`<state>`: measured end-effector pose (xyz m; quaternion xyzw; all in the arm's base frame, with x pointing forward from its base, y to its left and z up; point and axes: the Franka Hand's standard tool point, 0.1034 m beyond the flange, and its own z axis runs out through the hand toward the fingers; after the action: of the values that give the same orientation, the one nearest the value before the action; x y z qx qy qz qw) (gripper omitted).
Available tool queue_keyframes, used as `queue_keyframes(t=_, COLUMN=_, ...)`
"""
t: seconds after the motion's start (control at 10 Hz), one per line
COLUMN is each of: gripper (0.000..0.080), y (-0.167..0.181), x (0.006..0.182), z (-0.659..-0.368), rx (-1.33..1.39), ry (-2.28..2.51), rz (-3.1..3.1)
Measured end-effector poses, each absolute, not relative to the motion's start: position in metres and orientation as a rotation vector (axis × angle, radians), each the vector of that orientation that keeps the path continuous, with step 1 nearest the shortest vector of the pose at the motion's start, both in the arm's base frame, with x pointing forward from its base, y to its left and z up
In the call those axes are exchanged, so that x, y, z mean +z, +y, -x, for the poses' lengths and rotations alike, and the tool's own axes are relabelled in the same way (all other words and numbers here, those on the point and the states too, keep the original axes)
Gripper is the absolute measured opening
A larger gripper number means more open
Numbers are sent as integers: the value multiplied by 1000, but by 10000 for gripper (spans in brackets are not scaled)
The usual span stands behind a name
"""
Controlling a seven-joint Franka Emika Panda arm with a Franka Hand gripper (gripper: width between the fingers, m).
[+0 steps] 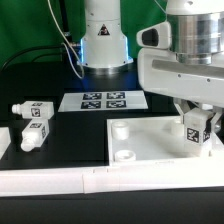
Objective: Assemble one leg
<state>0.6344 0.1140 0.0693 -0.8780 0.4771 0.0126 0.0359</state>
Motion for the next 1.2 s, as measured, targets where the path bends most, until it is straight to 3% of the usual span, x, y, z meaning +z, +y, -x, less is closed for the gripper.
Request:
queue_keyframes(t=0.3, gripper=284, y=119, x=69, z=-641, rx=57, ry=2049, rz=2216)
queue_keyframes(t=0.7, gripper=314, y=119, x=69, z=-641, rx=61, ry=2175, rz=2090)
queue_keyframes(t=0.8, gripper=496, y=119, x=69, z=-641, rx=60, ry=2166, rz=2098)
queue_keyframes(t=0.9, gripper=496, y=118, x=69, z=-642, rx=34, ry=1929, rz=2317)
queue_keyframes(t=1.0, gripper=617, y=117, x=69, z=-641, rx=23, ry=1678, rz=2502)
queue_keyframes(t=1.2, gripper=647, y=117, x=68, z=-639, rx=38, ry=1485, rz=2625)
